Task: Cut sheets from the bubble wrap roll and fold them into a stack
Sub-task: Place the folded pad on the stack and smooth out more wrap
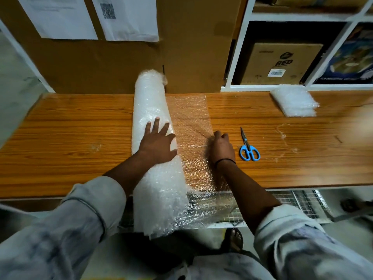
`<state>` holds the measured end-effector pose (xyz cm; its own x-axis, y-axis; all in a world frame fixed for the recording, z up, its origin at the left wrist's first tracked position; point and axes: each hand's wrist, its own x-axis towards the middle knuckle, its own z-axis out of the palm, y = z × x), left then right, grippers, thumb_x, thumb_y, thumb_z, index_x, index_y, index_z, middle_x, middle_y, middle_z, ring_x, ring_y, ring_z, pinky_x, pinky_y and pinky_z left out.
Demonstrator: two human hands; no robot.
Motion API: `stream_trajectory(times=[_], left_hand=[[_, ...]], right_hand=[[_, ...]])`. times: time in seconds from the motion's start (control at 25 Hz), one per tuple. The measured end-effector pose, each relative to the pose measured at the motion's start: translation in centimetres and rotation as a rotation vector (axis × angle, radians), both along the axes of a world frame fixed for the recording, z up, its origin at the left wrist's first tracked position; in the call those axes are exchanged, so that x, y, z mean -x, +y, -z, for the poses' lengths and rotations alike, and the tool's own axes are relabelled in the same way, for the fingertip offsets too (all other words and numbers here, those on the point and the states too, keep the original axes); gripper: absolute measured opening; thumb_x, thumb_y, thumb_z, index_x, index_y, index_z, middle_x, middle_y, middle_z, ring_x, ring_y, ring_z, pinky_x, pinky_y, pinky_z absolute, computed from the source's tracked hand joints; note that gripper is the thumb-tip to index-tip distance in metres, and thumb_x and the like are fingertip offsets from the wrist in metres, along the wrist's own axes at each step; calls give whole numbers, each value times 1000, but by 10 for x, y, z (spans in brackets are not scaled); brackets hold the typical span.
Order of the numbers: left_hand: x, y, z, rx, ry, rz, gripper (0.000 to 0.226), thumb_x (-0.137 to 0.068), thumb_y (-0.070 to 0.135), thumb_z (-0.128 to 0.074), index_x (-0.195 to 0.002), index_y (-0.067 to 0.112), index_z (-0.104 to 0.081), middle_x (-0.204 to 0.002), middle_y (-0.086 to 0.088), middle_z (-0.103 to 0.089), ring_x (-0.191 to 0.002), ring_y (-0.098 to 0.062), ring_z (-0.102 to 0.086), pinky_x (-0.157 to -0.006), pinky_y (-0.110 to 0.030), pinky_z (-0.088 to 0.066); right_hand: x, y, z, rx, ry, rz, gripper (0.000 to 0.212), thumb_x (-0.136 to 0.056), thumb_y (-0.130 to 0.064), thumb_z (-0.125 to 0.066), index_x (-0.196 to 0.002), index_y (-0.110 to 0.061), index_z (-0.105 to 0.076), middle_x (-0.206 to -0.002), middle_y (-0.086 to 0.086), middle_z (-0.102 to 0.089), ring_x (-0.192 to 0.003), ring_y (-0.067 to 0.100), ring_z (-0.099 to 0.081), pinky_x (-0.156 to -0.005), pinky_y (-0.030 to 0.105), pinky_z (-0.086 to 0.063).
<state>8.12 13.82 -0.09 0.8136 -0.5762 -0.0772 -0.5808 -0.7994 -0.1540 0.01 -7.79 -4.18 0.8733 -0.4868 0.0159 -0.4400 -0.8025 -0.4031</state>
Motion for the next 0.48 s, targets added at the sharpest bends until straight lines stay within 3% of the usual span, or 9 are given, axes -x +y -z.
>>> stream_trajectory(times=[0.32, 0.48], left_hand=[[39, -34, -10, 14, 41, -21, 77, -93, 69, -49, -156, 28, -37, -172, -13, -9, -157, -43, 5, -123, -64, 7], [63, -49, 4, -87, 74, -53, 82, -92, 75, -44, -157, 26, -34, -172, -14, -8, -157, -44, 6, -122, -64, 11]], right_hand=[[22, 12, 1, -34, -9, -41, 46, -102, -30, -54, -140, -9, -40, -142, 23, -38, -95, 48, -64, -71, 46, -49], [40, 9, 10, -14, 8, -78, 61, -102, -34, -52, -155, -19, -26, -137, 24, -46, -99, 44, -64, -75, 45, -52]])
